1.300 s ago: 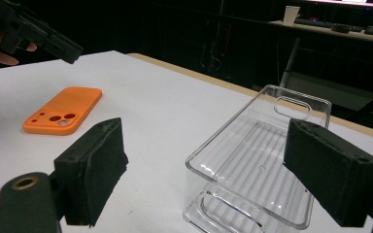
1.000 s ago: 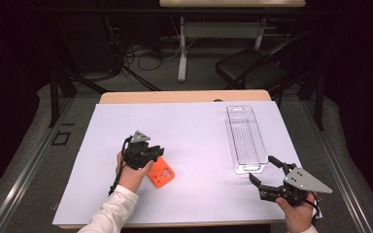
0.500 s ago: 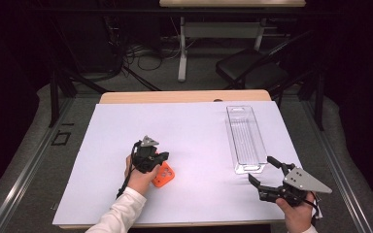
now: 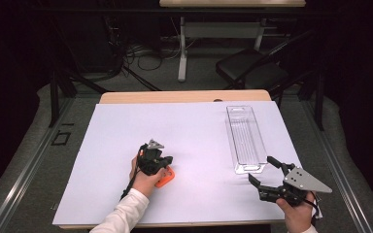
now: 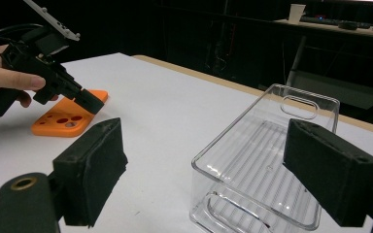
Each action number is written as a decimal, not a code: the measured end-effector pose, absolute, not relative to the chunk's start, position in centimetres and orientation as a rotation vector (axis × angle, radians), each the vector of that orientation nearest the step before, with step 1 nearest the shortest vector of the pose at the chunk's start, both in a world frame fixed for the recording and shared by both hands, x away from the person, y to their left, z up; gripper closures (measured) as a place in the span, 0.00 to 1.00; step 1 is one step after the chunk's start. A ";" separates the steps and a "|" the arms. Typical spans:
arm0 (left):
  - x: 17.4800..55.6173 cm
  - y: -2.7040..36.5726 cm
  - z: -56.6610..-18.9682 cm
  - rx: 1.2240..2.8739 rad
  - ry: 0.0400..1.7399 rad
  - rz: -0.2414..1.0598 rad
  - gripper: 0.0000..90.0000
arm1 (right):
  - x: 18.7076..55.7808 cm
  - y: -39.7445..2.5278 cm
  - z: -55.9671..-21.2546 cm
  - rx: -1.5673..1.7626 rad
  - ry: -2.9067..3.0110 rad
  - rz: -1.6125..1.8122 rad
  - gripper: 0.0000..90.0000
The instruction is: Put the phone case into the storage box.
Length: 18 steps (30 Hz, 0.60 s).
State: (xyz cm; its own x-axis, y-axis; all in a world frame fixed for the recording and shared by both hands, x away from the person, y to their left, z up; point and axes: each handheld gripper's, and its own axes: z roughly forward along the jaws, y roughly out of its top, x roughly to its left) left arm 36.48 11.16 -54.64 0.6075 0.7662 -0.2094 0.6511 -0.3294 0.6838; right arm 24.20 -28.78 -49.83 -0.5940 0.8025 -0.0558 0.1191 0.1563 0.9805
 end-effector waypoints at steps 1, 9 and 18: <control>36.5 11.1 -54.7 2.072 1.115 0.193 1.00 | 24.2 -28.8 -49.8 0.878 1.843 1.481 0.16; 36.5 10.9 -55.2 2.094 1.118 0.181 1.00 | 24.2 -28.8 -49.8 0.876 1.841 1.479 0.16; 36.5 10.7 -55.4 2.102 1.118 0.168 1.00 | 24.2 -28.8 -49.8 0.877 1.841 1.477 0.16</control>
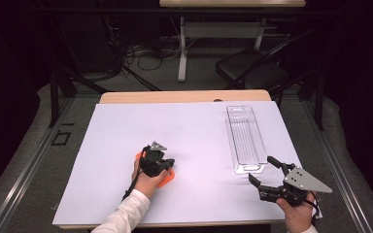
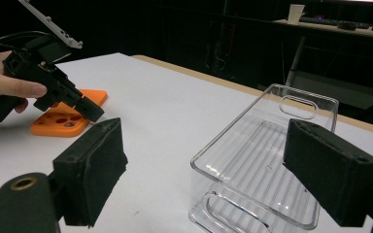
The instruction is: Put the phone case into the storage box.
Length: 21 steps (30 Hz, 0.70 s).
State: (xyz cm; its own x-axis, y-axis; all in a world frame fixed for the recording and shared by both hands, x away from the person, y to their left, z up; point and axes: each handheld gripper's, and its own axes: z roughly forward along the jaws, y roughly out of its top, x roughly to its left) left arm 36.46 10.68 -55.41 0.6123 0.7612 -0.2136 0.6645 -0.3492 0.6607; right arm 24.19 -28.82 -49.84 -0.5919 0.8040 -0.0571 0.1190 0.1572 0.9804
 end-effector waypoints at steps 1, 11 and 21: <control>36.4 10.7 -55.4 2.104 1.119 0.167 1.00 | 24.2 -28.8 -49.8 0.878 1.841 1.477 0.16; 36.1 10.4 -55.6 2.103 1.115 0.167 1.00 | 24.2 -28.9 -49.8 0.878 1.844 1.469 0.16; 35.7 10.5 -55.4 2.126 1.101 0.147 1.00 | 24.2 -29.0 -49.9 0.883 1.837 1.468 0.16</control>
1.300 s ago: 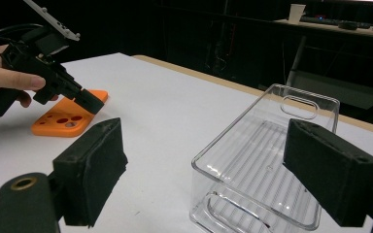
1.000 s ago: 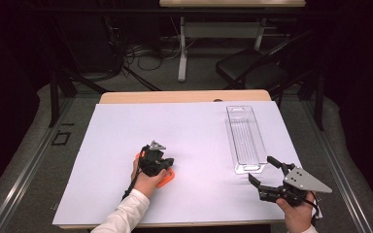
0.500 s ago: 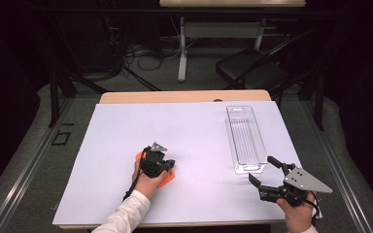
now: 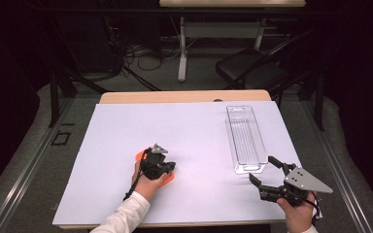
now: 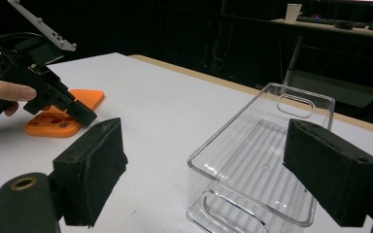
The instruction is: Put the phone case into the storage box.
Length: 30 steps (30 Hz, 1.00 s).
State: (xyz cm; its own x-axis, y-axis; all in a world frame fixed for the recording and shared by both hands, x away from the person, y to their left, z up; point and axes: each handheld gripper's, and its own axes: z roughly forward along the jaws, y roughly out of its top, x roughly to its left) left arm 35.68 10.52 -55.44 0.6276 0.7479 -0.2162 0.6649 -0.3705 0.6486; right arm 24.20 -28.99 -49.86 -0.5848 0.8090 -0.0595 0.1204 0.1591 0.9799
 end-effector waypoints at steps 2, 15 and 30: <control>35.6 10.6 -55.4 2.129 1.097 0.141 1.00 | 24.2 -29.0 -49.9 0.885 1.838 1.471 0.16; 34.2 11.7 -55.2 2.177 1.060 0.129 1.00 | 24.2 -29.0 -49.9 0.887 1.841 1.468 0.16; 32.0 13.4 -55.1 2.190 1.056 0.129 1.00 | 24.2 -28.9 -49.9 0.890 1.836 1.474 0.16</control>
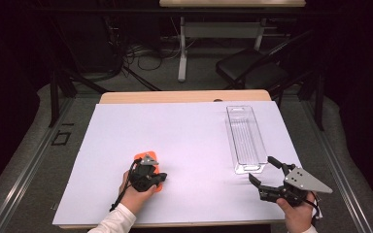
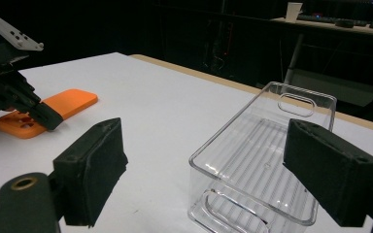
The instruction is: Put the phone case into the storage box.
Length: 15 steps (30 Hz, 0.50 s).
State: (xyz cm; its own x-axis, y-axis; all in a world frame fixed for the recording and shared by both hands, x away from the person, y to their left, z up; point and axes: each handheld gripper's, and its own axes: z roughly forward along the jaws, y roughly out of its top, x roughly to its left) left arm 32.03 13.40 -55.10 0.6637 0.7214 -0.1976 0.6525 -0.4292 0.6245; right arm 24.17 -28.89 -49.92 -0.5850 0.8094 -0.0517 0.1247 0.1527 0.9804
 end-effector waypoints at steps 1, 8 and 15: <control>31.9 13.6 -55.1 2.197 1.053 0.133 1.00 | 24.2 -28.9 -49.9 0.889 1.836 1.476 0.16; 31.3 14.5 -55.1 2.180 1.070 0.113 1.00 | 24.2 -28.9 -50.0 0.898 1.841 1.472 0.16; 30.7 15.2 -55.0 2.195 1.070 0.137 1.00 | 24.2 -28.9 -50.0 0.904 1.840 1.475 0.16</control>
State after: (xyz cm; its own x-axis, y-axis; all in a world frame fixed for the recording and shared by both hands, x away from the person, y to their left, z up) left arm 30.72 15.19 -55.05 0.6561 0.7299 -0.1917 0.6580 -0.4290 0.6188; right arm 24.18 -28.93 -49.99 -0.5837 0.8109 -0.0414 0.1358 0.1478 0.9797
